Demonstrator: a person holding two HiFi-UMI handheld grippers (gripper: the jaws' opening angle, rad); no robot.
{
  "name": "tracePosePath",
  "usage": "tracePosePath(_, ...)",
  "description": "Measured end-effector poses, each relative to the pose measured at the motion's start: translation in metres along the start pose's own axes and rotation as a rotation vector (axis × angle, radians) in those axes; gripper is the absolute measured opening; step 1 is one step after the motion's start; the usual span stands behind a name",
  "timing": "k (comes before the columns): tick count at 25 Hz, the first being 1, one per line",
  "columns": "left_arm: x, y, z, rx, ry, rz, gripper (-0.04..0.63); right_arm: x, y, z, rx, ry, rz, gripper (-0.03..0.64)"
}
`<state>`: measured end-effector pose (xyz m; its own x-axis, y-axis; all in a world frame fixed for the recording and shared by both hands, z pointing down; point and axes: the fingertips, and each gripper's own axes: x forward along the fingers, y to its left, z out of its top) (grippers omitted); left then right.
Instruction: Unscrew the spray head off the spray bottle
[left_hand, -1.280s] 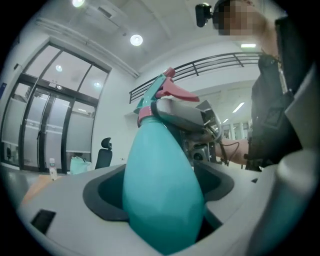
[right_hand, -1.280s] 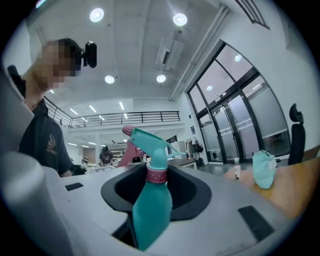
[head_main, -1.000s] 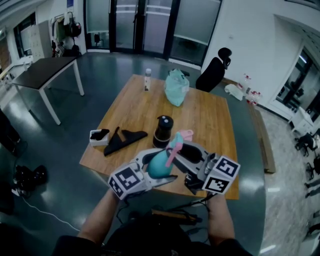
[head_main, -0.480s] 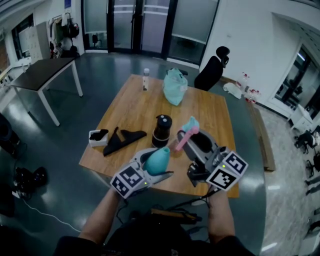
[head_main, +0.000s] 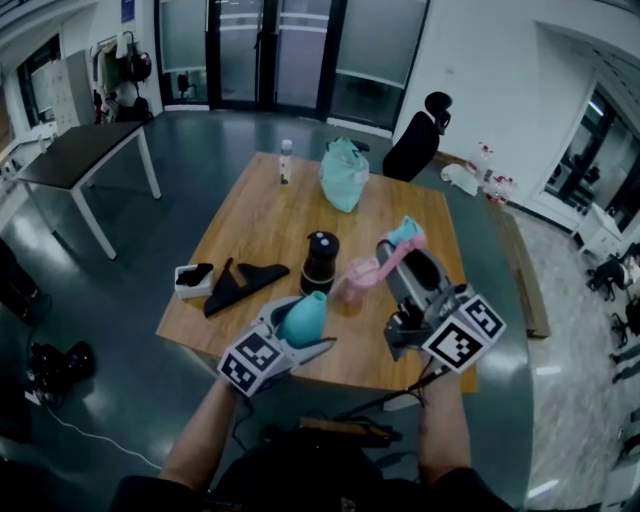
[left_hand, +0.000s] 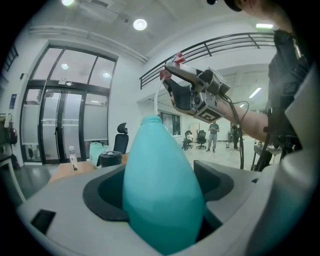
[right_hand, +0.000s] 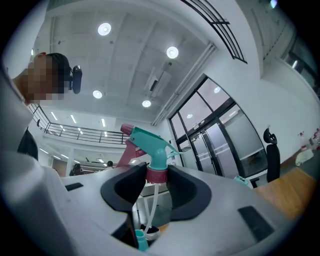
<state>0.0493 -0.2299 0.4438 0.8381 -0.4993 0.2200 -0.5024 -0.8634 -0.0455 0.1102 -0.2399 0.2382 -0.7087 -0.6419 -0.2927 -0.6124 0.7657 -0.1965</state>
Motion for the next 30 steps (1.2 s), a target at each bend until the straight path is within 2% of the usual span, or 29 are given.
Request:
tracePosePath(4,-0.005,0.01,0.004,-0.014,-0.013,0.044,0.416,-0.007,-0.014,-0.006,-0.015,-0.004,-0.06,0.141)
tracePosePath(14,-0.016,0.026,0.04,-0.054,-0.118,0.126,0.416,-0.023,-0.043,-0.056,-0.02,0.063,-0.178,0.141)
tracePosePath(19,-0.016,0.029,0.046,-0.072,-0.131,0.131,0.416,-0.027,-0.043,-0.083,-0.015,0.102,-0.202,0.14)
tracePosePath(30,-0.012,0.022,0.05,-0.076,-0.14,0.112,0.416,-0.038,-0.035,-0.103,0.02,0.116,-0.211,0.138)
